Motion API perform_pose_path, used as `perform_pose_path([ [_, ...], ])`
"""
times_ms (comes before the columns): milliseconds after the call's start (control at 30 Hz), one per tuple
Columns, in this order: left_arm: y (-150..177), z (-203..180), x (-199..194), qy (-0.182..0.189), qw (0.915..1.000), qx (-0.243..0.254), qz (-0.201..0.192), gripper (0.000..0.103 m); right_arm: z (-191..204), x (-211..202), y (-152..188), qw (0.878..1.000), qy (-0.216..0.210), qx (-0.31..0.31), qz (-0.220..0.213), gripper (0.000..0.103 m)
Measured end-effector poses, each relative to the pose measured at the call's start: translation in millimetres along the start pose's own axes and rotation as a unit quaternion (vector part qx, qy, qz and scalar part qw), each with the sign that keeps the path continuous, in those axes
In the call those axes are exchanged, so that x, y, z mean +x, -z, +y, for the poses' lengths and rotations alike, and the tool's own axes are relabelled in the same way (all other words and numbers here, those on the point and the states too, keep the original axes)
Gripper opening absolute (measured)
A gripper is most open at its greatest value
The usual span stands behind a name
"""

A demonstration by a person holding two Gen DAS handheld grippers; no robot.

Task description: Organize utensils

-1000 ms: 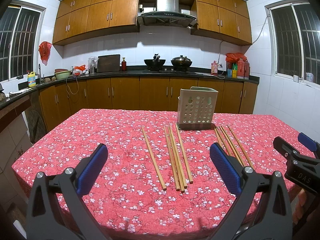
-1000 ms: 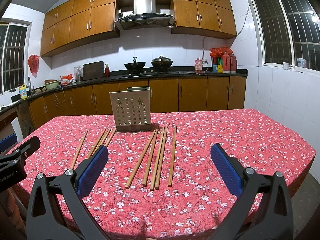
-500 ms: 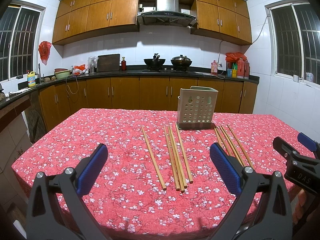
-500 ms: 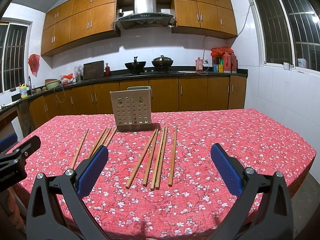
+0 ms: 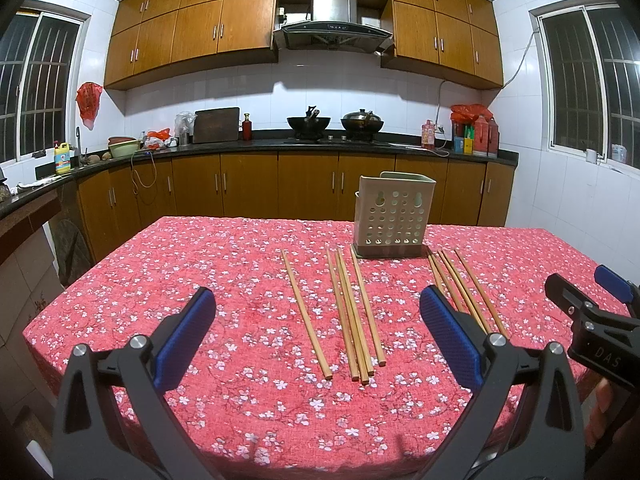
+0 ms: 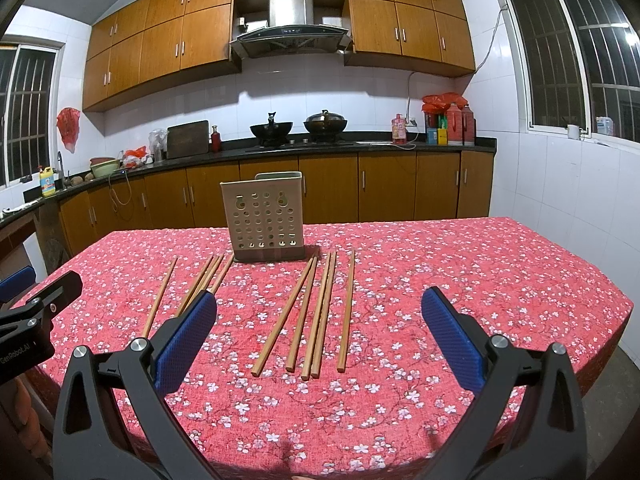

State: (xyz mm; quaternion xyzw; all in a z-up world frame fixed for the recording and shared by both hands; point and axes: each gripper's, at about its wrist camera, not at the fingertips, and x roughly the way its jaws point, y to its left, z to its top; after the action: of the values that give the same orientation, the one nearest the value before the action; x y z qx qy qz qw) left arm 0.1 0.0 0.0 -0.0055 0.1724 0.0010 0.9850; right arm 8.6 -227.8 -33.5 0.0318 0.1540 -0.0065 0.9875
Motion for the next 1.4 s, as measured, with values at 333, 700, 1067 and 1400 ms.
perform_pose_path([
  [333, 0.0, 0.0, 0.0, 0.0, 1.0, 0.0, 0.001, 0.099, 0.3, -0.1, 0.1, 1.0, 0.0, 0.0, 0.0, 0.101],
  [700, 0.0, 0.1, 0.0, 0.0, 1.0, 0.0, 0.0, 0.099, 0.9, 0.2, 0.8, 1.0, 0.0, 0.0, 0.0, 0.101],
  [1067, -1.7, 1.0, -0.3, 0.0, 1.0, 0.0, 0.001, 0.099, 1.9, 0.6, 1.4, 1.0, 0.0, 0.0, 0.0, 0.101],
  [1400, -2.5, 6.6, 15.3, -0.014, 0.9996, -0.005, 0.024, 0.099, -5.6, 16.3, 0.3, 1.0, -0.004, 0.015, 0.026, 0.101],
])
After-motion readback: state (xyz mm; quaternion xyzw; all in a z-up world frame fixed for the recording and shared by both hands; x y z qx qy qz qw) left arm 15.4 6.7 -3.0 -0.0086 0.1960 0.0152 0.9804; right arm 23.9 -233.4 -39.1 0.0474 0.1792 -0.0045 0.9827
